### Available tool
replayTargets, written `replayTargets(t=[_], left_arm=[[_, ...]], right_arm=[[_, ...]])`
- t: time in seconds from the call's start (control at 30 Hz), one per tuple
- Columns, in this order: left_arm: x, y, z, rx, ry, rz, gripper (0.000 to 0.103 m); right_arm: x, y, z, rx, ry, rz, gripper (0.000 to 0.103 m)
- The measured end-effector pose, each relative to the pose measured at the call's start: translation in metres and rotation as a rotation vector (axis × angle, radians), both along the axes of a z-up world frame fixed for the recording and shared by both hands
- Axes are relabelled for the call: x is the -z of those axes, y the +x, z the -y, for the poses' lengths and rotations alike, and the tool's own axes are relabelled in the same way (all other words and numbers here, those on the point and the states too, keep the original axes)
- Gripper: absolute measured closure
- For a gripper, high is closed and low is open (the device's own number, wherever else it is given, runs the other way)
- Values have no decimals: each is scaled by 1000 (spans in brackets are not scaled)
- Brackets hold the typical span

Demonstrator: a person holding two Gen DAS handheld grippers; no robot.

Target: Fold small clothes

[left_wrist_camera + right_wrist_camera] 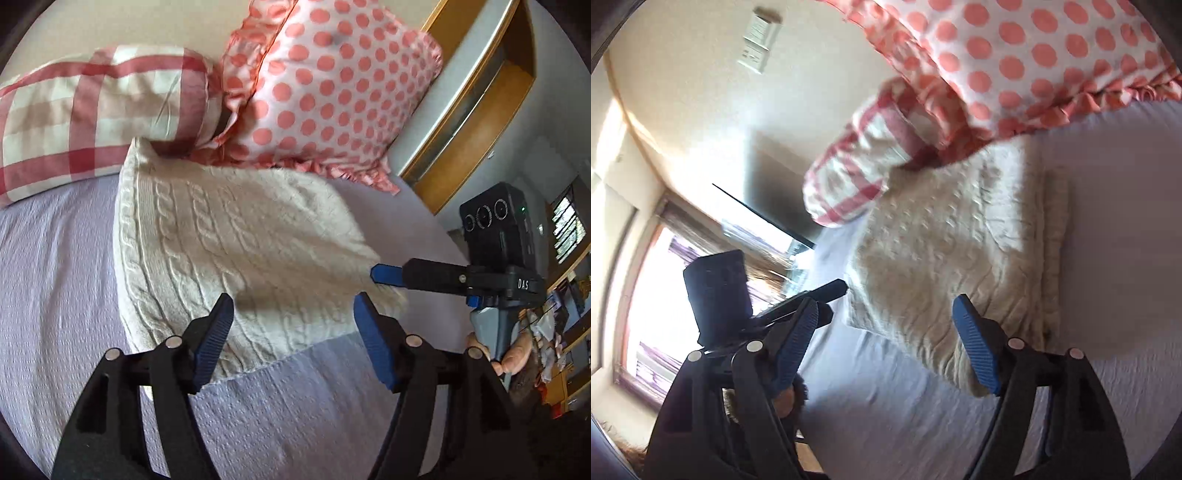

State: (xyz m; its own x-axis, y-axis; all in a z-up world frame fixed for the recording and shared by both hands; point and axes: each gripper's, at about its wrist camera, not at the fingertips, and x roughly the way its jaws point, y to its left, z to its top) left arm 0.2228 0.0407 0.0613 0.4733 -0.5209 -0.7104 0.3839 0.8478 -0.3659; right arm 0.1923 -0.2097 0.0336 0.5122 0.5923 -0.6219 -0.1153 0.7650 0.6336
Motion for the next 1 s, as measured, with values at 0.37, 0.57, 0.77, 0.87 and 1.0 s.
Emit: replayTargets(t=[0.37, 0.57, 0.77, 0.87, 1.0], left_arm=[[13, -49, -8, -35, 246, 114, 7], [29, -63, -33, -101, 347, 79, 3], [47, -58, -30, -121, 464, 25, 3], [51, -56, -34, -127, 449, 1, 2], [53, -53, -42, -152, 420, -18, 2]], right_arm=[[-32, -75, -3, 143, -291, 221, 1], [-1, -83, -29, 145, -500, 117, 1], [23, -77, -43, 132, -581, 30, 1], [23, -78, -47, 136, -627, 29, 1], [23, -76, -55, 126, -709, 15, 1]])
